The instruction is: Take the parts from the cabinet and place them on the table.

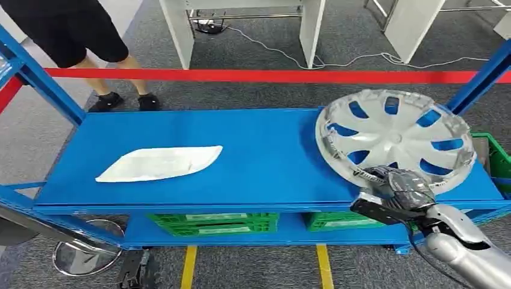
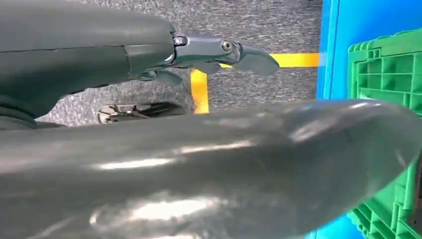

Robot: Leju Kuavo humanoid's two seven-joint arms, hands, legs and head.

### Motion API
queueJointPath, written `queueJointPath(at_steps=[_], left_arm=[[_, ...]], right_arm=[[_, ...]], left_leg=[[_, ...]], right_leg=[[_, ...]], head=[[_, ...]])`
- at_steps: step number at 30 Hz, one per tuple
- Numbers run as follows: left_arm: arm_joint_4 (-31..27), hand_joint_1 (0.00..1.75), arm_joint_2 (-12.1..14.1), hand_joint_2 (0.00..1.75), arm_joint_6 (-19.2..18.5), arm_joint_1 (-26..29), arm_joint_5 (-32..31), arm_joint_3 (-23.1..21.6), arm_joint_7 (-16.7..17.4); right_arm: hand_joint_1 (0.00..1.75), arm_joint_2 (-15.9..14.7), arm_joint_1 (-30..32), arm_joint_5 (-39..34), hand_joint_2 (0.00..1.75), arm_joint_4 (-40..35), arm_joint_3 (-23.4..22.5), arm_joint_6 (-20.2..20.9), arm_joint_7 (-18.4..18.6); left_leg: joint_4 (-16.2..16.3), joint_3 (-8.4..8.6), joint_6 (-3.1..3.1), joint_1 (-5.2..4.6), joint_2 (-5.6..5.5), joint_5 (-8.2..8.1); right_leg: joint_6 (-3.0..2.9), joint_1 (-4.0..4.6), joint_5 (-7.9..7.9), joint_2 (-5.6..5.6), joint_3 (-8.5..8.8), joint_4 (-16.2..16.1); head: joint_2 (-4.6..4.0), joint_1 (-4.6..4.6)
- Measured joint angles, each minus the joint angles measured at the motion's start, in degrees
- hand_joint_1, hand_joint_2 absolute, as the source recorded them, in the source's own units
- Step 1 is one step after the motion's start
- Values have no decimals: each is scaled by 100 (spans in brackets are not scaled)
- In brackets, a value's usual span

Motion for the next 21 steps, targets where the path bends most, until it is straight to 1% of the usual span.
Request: queueJointPath(at_steps=[1, 2, 3, 5, 6, 7, 8, 9, 10, 11, 12, 13, 14, 15, 16, 17, 18, 19, 20, 21], left_arm=[[0, 0, 0, 0, 4, -7, 0, 0, -2], [0, 0, 24, 0, 13, -19, 0, 0, -2], [0, 0, 18, 0, 13, -23, 0, 0, -7], [0, 0, 17, 0, 13, -24, -4, -2, -7], [0, 0, 13, 0, 13, -28, -4, -2, -9], [0, 0, 4, 0, 13, -33, -4, -7, -11], [0, 0, 4, 0, 24, -46, -4, -7, -13], [0, 0, 4, 0, 26, -61, -7, -9, -13], [0, 0, -9, 0, 26, -61, -9, -20, -13], [0, 0, -13, 0, 28, -60, -11, -39, -13], [0, 0, -13, 0, 28, -57, -13, -50, -13], [0, 0, -13, 0, 28, -56, -13, -55, -13], [0, 0, -13, 0, 28, -58, -13, -57, -13], [0, 0, -15, 0, 28, -64, -13, -61, -13], [0, 0, -20, 0, 28, -68, -13, -68, -13], [0, 0, -13, 0, 28, -71, -13, -72, -13], [0, 0, -7, 0, 31, -82, -15, -77, -11], [0, 0, -7, 0, 31, -81, -15, -85, -11], [0, 0, -4, 0, 31, -75, -15, -92, -11], [0, 0, 0, 0, 31, -77, -15, -92, -11]], right_arm=[[175, 18, 5, 2, 175, -17, -35, -30, -7], [175, 48, 9, 9, 175, -24, -59, -59, -7], [175, 54, 10, 15, 175, -24, -81, -74, -6], [175, 90, 59, 26, 175, -33, -89, -85, -48], [175, 103, 81, 33, 175, -46, -98, -105, -85], [175, 109, 123, 48, 175, -68, -131, -144, -122], [175, 129, 155, 55, 175, -81, -166, -206, -164], [175, 142, 168, 68, 175, -85, -210, -267, -190], [175, 159, 190, 83, 175, -92, -240, -334, -199], [175, 175, 224, 96, 175, -105, -262, -391, -205], [175, 186, 253, 103, 175, -114, -282, -409, -212], [175, 199, 275, 111, 175, -127, -302, -409, -214], [175, 210, 290, 114, 175, -138, -321, -409, -219], [175, 221, 299, 112, 175, -142, -336, -409, -219], [175, 223, 313, 111, 175, -151, -352, -409, -219], [175, 234, 319, 111, 175, -155, -365, -409, -219], [175, 249, 320, 114, 175, -170, -371, -409, -223], [175, 258, 340, 118, 175, -179, -380, -411, -221], [175, 269, 356, 118, 175, -186, -385, -415, -219], [175, 275, 366, 120, 175, -186, -387, -415, -221]], left_leg=[[-550, 239, 86, -30, -4, 273], [-733, 354, 172, -50, 4, 205], [-850, 367, 172, -63, 4, 235], [-857, 348, 174, -89, -1, 214], [-902, 357, 190, -76, -3, 233], [-1013, 412, 189, -9, 1, 287], [-1037, 427, 205, -12, 0, 299], [-1035, 418, 214, -14, -3, 303], [-1031, 414, 218, -16, -3, 300], [-1030, 414, 228, -19, -2, 292], [-1024, 415, 225, -18, -2, 290], [-1022, 423, 218, -13, -2, 283], [-1010, 431, 200, 1, -2, 270], [-983, 439, 169, 19, -4, 247], [-942, 444, 125, 33, -7, 209], [-907, 428, 82, 16, -13, 178], [-830, 379, 56, -18, -21, 164], [-841, 373, 48, -27, -21, 169], [-844, 381, 46, -25, -21, 168], [-840, 387, 40, -16, -20, 163]], right_leg=[[1, 7, -7, 2, 15, -3], [10, 12, -11, -1, 9, -10], [34, 12, -2, 6, -20, -1], [94, -12, 16, -6, -37, -22], [127, -1, 23, -7, -22, -43], [153, -12, -35, -9, -93, -11], [177, -9, -144, -4, -141, 129], [202, -14, -363, 2, -321, 514], [226, -26, -578, 0, -556, 1017], [253, -33, -758, 1, -794, 1503], [276, -39, -813, 0, -942, 1779], [294, -53, -712, -2, -950, 1753], [309, -72, -499, -5, -817, 1477], [324, -93, -210, -6, -559, 951], [351, -121, 64, -19, -240, 319], [377, -122, -36, -14, -106, 92], [291, -101, -33, 22, -54, 32], [240, -105, -42, 15, -73, 66], [217, -93, -54, 19, -74, 82], [180, -88, -59, 21, -76, 94]], head=[[0, 4], [0, 28], [0, 13], [0, 17], [0, 15], [0, 22], [0, 42], [0, 57], [0, 59], [0, 52], [0, 59], [0, 57], [0, 55], [0, 57], [0, 61], [0, 68], [0, 101], [2, 92], [2, 74], [2, 85]])
